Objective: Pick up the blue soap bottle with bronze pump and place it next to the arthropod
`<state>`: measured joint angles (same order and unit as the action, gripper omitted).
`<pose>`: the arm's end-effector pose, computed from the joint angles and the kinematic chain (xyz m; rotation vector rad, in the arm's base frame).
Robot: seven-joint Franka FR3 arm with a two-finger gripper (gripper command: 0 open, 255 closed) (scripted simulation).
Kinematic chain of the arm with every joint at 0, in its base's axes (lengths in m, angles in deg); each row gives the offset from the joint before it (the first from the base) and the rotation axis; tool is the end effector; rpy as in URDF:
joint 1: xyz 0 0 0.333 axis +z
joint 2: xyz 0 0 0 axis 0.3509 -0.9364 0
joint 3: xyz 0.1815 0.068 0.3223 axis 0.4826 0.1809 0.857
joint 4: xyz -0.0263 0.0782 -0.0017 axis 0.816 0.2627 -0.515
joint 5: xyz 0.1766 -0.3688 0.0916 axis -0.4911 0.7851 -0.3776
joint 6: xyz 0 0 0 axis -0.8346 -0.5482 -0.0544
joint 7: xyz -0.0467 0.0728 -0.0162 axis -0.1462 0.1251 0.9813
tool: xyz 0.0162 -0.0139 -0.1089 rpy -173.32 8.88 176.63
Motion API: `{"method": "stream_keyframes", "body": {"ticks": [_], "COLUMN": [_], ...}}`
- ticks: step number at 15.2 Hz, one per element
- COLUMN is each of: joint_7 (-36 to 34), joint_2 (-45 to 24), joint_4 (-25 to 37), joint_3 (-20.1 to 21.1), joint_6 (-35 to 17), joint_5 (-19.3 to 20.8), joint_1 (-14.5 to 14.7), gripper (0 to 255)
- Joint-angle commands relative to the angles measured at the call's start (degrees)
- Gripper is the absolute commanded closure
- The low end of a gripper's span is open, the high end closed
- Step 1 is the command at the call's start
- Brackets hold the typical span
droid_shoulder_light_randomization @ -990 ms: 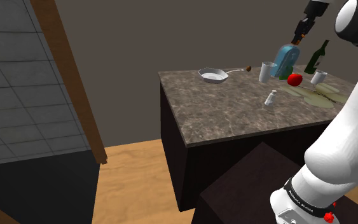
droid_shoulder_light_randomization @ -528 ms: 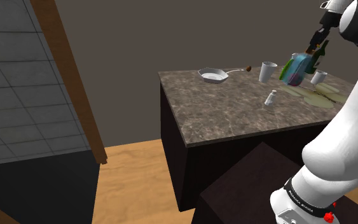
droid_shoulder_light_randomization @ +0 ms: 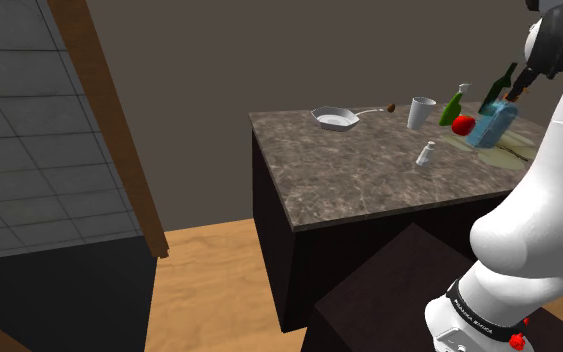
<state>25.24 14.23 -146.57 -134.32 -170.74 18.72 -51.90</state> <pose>0.2458 -0.6187 0.6248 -3.1032 -0.0183 -0.1630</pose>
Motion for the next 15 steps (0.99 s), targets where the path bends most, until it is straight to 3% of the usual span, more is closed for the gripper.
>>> {"method": "stream_keyframes", "body": {"ticks": [1,7,15], "joint_7": [3.0,10.9,12.0], "joint_2": [-2.8,-11.1,-10.8], "joint_4": [1.9,8.0,1.1], "joint_3": [-0.2,0.4,0.5], "joint_6": [0.2,0.9,-5.4], "joint_5": [-2.0,-7.4,-7.4], "joint_1": [-3.1,-13.0,-11.3], "gripper": [255,255,255]}}
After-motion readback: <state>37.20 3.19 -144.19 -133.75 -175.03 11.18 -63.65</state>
